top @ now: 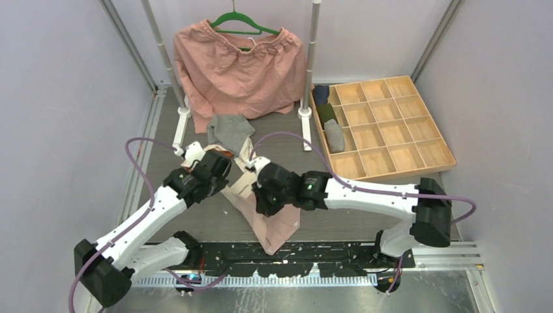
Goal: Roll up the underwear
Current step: Fold the underwear at the center of the board.
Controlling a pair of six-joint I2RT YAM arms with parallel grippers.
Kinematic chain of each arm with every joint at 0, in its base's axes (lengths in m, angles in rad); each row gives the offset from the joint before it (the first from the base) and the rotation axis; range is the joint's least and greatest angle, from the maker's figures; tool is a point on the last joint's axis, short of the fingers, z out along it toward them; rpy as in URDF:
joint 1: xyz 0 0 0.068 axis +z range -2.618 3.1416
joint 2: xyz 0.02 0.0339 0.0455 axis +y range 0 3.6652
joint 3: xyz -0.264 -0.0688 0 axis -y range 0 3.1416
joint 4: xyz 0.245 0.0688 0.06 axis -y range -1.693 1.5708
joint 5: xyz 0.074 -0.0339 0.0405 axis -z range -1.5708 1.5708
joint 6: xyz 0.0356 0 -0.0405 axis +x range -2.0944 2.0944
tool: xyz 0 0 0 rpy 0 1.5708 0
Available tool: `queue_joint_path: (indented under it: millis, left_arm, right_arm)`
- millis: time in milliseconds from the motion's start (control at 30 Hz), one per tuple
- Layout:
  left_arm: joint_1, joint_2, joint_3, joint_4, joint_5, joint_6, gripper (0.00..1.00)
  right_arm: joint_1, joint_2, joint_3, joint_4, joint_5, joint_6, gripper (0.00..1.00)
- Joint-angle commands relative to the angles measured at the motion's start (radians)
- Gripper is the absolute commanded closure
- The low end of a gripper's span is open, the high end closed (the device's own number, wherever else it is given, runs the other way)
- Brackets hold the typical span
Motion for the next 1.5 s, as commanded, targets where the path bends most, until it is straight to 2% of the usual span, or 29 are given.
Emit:
queue_joint_path:
  millis: [0, 333, 700, 1033, 1133, 1267, 1333, 1400, 1467]
  left_arm:
    - [0.003, 0.082, 0.084, 0.149, -0.086, 0.062, 0.99]
    - [0.003, 0.345, 0.141, 0.378, -0.064, 0.128, 0.99]
    - [0.003, 0.594, 0.232, 0.485, -0.054, 0.187, 0.99]
    - [0.004, 0.749, 0.310, 0.462, -0.062, 0.216, 0.98]
    - [0.005, 0.790, 0.340, 0.442, -0.060, 0.228, 0.89]
    - [0.013, 0.792, 0.366, 0.407, -0.063, 0.242, 0.46]
    - [0.013, 0.763, 0.356, 0.405, -0.068, 0.253, 0.32]
    - [0.015, 0.720, 0.334, 0.398, -0.071, 0.255, 0.27]
    - [0.015, 0.668, 0.288, 0.405, -0.055, 0.255, 0.27]
  right_arm:
    - [-0.090, -0.094, 0.013, -0.101, -0.040, -0.062, 0.99]
    - [-0.270, -0.099, 0.006, -0.187, -0.096, -0.161, 0.99]
    - [-0.404, -0.029, -0.041, -0.154, -0.118, -0.219, 0.99]
    - [-0.444, 0.099, -0.063, -0.105, -0.069, -0.228, 0.95]
    - [-0.447, 0.113, -0.063, -0.105, -0.040, -0.230, 0.84]
    - [-0.447, 0.106, -0.068, -0.120, 0.073, -0.220, 0.67]
    - [-0.447, 0.090, -0.074, -0.128, 0.112, -0.214, 0.65]
    - [-0.447, 0.060, -0.088, -0.128, 0.126, -0.204, 0.60]
    - [-0.447, 0.021, -0.106, -0.120, 0.131, -0.187, 0.53]
